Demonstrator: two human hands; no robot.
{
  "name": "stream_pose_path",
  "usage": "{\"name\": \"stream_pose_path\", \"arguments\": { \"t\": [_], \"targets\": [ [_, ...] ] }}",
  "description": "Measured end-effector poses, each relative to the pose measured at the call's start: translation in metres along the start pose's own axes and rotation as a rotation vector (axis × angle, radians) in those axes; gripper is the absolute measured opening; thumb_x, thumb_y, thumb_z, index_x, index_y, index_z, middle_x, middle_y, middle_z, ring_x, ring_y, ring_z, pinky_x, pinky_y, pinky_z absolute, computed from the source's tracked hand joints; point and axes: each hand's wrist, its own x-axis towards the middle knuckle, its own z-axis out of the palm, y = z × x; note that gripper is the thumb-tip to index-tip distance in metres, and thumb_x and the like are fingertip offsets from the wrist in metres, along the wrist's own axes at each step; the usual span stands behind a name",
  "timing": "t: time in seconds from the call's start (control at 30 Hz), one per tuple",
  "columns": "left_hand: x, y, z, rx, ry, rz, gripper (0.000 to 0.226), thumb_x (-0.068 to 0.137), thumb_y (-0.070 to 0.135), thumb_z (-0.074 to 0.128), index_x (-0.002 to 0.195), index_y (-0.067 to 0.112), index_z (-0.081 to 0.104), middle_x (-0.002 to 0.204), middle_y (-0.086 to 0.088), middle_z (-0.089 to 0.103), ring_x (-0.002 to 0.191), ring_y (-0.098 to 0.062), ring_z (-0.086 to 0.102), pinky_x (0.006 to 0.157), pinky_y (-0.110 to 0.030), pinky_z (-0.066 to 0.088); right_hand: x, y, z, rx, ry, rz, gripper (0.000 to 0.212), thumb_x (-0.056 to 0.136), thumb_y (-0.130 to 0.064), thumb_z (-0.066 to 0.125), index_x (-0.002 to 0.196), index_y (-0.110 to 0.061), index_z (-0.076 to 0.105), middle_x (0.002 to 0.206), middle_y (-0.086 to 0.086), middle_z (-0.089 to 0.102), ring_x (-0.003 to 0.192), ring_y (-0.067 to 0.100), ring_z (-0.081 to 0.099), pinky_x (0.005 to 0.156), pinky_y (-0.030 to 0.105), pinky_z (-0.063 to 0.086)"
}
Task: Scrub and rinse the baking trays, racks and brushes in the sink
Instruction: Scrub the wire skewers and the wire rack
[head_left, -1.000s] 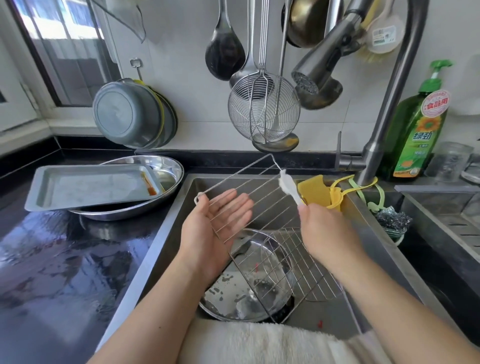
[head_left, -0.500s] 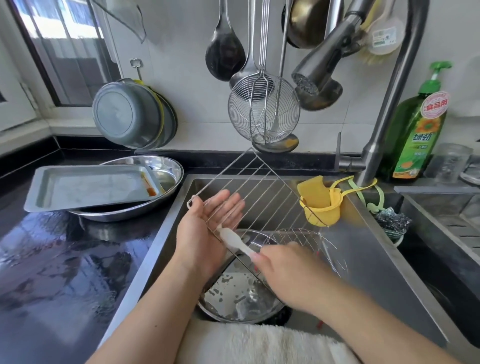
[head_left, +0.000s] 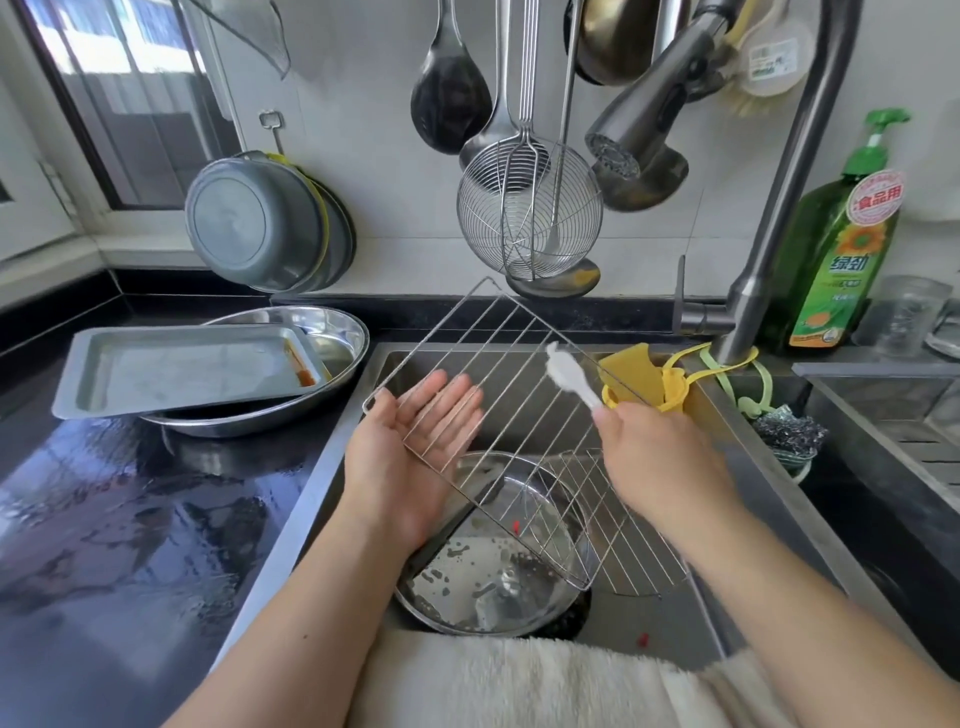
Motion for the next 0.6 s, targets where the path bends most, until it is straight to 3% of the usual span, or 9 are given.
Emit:
{"name": "stream_pose_path", "arguments": {
  "t": [0.07,0.17,0.2,0.33,0.4,0.53,0.6],
  "targets": [
    [0.000,-0.001,0.000,0.029,0.002,0.003,0.061,0.114,0.041,0.027,0.124,-0.008,0.064,0.118,-0.027,0.073,0.112,-0.042,0.071,0.109,-0.051,0.049,-0.007,0.000,0.002,0.018,-0.089,-0.072,0.047,0.107,-0.049,0.028,0.074,-0.021,0.047,0.072,0.000,0.055,0.066,0.022,0.052,0.058,0.038,0.043],
    [0.002,-0.001,-0.003,0.070,0.012,0.007,0.060,0.114,0.039,0.030,0.115,-0.008,0.067,0.116,-0.027,0.073,0.109,-0.041,0.073,0.109,-0.051,0.050,-0.037,-0.017,0.015,0.001,-0.393,-0.255,0.047,0.104,-0.052,0.040,0.077,-0.018,0.056,0.069,-0.001,0.056,0.064,0.021,0.052,0.057,0.034,0.040],
    [0.002,0.001,-0.004,0.071,0.011,0.003,0.059,0.114,0.038,0.030,0.111,-0.008,0.067,0.114,-0.028,0.074,0.108,-0.041,0.073,0.108,-0.052,0.051,-0.033,-0.015,0.013,-0.005,-0.375,-0.235,0.048,0.104,-0.053,0.040,0.075,-0.018,0.056,0.069,-0.002,0.056,0.062,0.019,0.052,0.055,0.033,0.038],
    [0.004,0.003,-0.005,0.036,0.024,0.004,0.059,0.115,0.035,0.028,0.109,-0.011,0.065,0.114,-0.031,0.073,0.105,-0.044,0.073,0.101,-0.051,0.054,0.007,0.012,-0.007,0.027,-0.021,0.130,0.050,0.108,-0.049,0.027,0.074,-0.020,0.050,0.071,0.002,0.054,0.063,0.018,0.049,0.050,0.032,0.029],
    [0.002,0.001,-0.004,0.033,0.031,-0.001,0.061,0.115,0.037,0.027,0.113,-0.011,0.065,0.114,-0.030,0.073,0.104,-0.044,0.074,0.099,-0.052,0.055,0.003,0.013,-0.002,0.021,-0.062,0.085,0.048,0.108,-0.047,0.029,0.073,-0.021,0.048,0.072,0.002,0.054,0.065,0.020,0.051,0.050,0.031,0.029],
    [0.002,0.005,-0.007,0.010,0.064,0.033,0.061,0.114,0.040,0.026,0.117,-0.008,0.064,0.113,-0.025,0.075,0.104,-0.043,0.074,0.097,-0.059,0.054,-0.028,-0.013,0.015,0.054,-0.392,-0.202,0.050,0.105,-0.048,0.041,0.065,-0.020,0.047,0.068,0.000,0.053,0.063,0.020,0.049,0.055,0.033,0.035],
    [0.003,0.008,-0.009,-0.001,0.066,0.043,0.061,0.114,0.040,0.027,0.116,-0.006,0.065,0.111,-0.024,0.076,0.099,-0.041,0.076,0.093,-0.058,0.056,-0.017,-0.010,0.013,0.044,-0.303,-0.196,0.051,0.104,-0.050,0.040,0.065,-0.018,0.048,0.066,0.001,0.054,0.063,0.023,0.051,0.055,0.035,0.038]
  ]
}}
